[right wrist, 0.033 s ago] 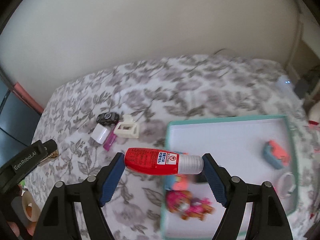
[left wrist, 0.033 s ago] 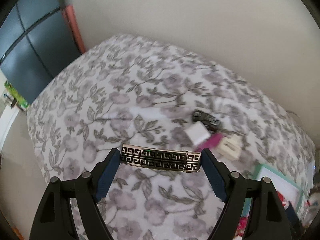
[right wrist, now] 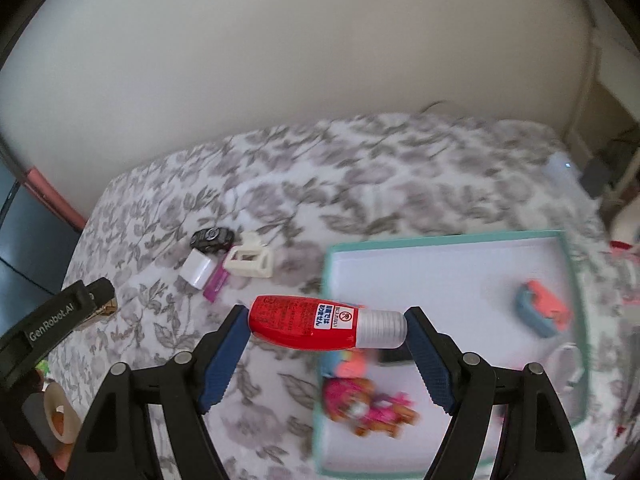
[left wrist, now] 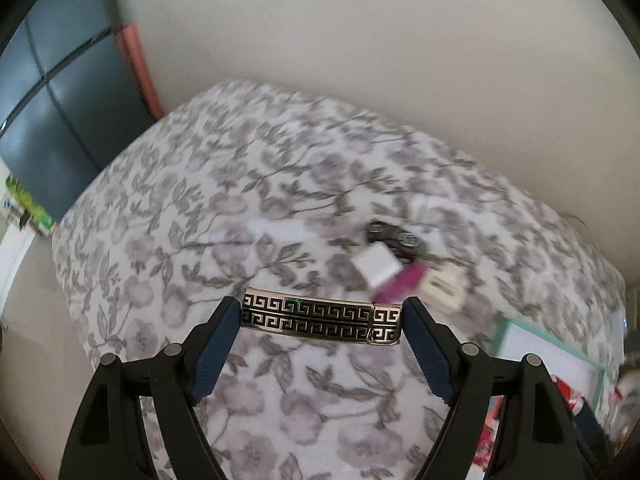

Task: Organize rigid objects
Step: 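Carry the gold bar over the tray with the left tool while the right tool carries the glue bottle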

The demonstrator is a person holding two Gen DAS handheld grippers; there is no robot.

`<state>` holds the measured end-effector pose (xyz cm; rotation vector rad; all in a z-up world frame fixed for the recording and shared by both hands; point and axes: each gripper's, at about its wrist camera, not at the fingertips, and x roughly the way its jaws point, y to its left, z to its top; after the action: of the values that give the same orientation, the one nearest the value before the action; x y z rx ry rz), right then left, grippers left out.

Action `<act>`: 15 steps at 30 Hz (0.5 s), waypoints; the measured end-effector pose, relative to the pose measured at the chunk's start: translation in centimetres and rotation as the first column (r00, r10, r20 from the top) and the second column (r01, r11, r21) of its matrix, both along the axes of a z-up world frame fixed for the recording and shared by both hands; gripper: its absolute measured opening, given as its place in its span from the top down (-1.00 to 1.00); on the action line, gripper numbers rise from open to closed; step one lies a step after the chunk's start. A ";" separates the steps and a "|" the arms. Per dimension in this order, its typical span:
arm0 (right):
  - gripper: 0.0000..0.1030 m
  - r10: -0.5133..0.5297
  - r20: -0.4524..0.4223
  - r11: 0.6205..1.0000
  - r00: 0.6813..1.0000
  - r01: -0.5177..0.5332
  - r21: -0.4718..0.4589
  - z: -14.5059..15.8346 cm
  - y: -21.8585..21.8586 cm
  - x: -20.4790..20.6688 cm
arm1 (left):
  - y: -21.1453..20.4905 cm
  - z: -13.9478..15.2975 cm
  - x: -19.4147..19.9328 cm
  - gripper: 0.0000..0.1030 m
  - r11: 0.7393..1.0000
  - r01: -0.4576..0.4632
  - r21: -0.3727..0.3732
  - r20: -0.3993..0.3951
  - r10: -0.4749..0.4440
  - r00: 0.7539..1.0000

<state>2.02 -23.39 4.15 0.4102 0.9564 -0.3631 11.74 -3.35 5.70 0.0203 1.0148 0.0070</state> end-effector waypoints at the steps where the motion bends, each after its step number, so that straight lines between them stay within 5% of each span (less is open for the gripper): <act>1: -0.56 -0.015 0.007 1.000 1.000 0.015 -0.008 0.5 -0.5 -1.0 | -1.0 0.5 -0.8 -0.61 1.000 0.031 0.003 0.015 -0.031 0.999; 7: -0.56 -0.101 0.019 0.995 0.995 0.101 -0.024 1.9 -3.7 -5.5 | -6.2 2.0 -4.2 -0.61 0.982 0.190 -0.017 0.042 -0.189 0.981; 15: -0.57 -0.231 -0.001 0.972 0.973 0.231 -0.035 2.2 -8.8 -9.6 | -13.1 1.2 -8.3 -0.61 0.918 0.393 -0.052 -0.002 -0.393 0.919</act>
<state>-7.56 -32.24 6.39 0.4912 0.9082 -0.5921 3.43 -16.44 6.89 0.1784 1.0081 -0.3879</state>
